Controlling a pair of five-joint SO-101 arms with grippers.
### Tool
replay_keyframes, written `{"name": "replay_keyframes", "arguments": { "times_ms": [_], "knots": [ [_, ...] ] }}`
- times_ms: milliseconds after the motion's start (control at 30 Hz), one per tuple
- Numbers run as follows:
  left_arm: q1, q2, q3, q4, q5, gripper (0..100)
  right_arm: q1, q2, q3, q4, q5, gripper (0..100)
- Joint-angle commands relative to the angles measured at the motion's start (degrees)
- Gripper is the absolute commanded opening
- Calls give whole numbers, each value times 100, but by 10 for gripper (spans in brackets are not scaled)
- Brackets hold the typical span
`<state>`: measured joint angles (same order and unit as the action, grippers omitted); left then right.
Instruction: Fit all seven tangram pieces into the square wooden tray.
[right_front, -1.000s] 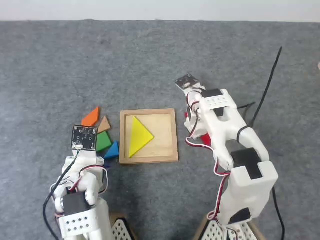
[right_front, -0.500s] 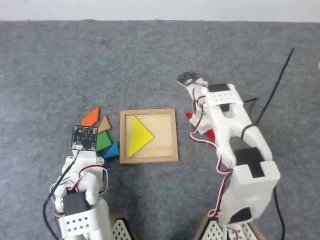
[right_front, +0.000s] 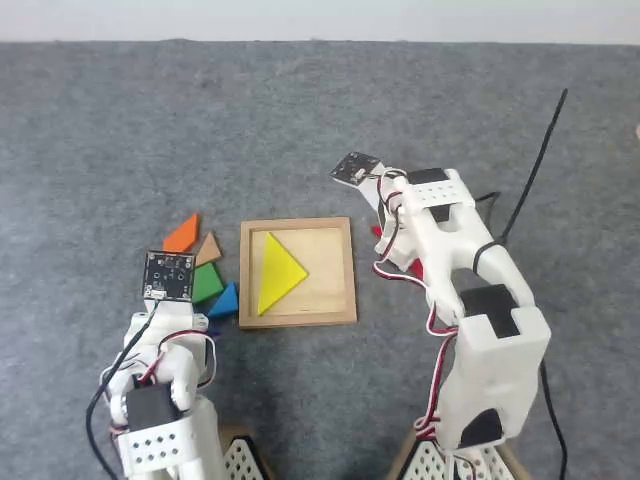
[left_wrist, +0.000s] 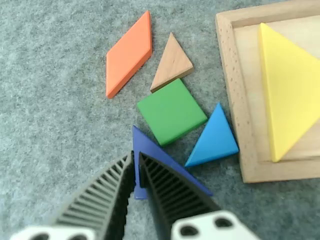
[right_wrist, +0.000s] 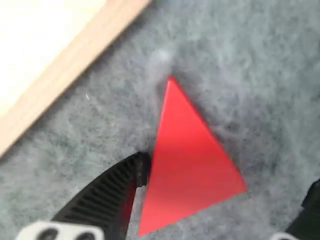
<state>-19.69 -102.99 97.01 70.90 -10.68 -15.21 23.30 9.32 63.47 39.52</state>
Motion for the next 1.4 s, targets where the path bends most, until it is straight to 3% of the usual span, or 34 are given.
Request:
{"name": "replay_keyframes", "arguments": {
  "times_ms": [0,500,700,1100,1367],
  "knots": [
    [35,-105,-48,35,35,15,-13,31,-158,180,-255,461],
    [35,-105,-48,35,35,15,-57,66,-158,347,-545,407],
    [35,-105,-48,35,35,15,-57,66,-158,585,-545,255],
    [35,-105,-48,35,35,15,-57,-66,-281,602,-1002,256],
    [35,-105,-48,35,35,15,-57,-514,-1020,1358,-1073,256]
  ]
}}
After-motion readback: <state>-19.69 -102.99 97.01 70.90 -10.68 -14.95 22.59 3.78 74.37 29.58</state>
